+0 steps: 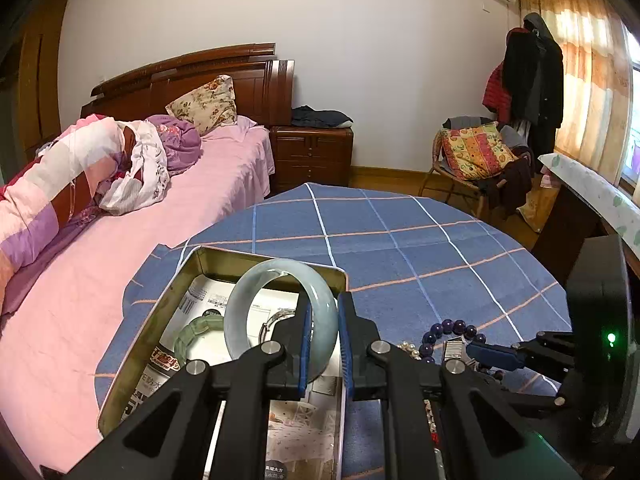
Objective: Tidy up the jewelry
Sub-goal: 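Carry the pale bangle over the tin while the right tool lifts the watch toward it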
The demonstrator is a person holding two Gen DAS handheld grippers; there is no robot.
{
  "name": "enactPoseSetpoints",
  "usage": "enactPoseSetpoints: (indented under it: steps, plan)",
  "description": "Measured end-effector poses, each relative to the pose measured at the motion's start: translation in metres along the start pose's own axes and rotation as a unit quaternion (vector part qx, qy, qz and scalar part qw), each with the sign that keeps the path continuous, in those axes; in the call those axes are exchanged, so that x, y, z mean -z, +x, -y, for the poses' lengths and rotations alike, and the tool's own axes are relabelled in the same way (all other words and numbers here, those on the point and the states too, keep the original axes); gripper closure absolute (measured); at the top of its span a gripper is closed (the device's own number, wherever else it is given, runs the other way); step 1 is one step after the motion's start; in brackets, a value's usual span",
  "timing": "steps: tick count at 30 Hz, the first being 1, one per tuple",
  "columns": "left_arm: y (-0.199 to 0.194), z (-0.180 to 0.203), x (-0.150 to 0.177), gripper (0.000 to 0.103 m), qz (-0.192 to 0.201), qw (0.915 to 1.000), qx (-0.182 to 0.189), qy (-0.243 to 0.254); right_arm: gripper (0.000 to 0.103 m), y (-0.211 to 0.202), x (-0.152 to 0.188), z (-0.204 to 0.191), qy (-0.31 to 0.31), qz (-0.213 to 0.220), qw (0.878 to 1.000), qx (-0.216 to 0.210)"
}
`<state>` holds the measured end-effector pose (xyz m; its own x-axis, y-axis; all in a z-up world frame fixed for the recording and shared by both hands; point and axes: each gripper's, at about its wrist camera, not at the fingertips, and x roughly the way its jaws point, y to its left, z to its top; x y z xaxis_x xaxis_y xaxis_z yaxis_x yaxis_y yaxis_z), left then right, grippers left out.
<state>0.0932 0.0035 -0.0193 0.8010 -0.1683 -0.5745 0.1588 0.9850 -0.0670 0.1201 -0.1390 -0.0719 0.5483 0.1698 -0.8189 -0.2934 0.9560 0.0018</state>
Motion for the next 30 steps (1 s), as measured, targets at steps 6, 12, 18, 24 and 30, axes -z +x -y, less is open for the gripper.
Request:
enactPoseSetpoints:
  steps: [6,12,18,24,30]
  plan:
    - [-0.003,-0.003,0.000,0.091,0.003,1.0000,0.003,-0.003,0.071,0.005,0.000,0.004,0.014,0.000,0.999,-0.034]
    - [-0.001,-0.007,0.001,0.091,0.001,1.0000,0.002,-0.010,0.096,-0.009,0.007,0.006,0.016,0.040,0.998,-0.053]
    - [-0.001,-0.004,0.003,0.091,0.001,1.0000,-0.001,-0.007,0.094,-0.008,0.005,0.010,0.024,0.038,0.998,-0.054]
    - [0.001,-0.007,0.005,0.091,-0.001,0.9999,-0.005,-0.010,0.038,-0.003,0.004,0.011,0.035,0.027,0.997,-0.058]
    - [0.001,-0.009,0.006,0.091,-0.002,0.9999,-0.004,-0.011,0.059,0.005,0.006,-0.006,0.002,0.021,0.999,-0.034]
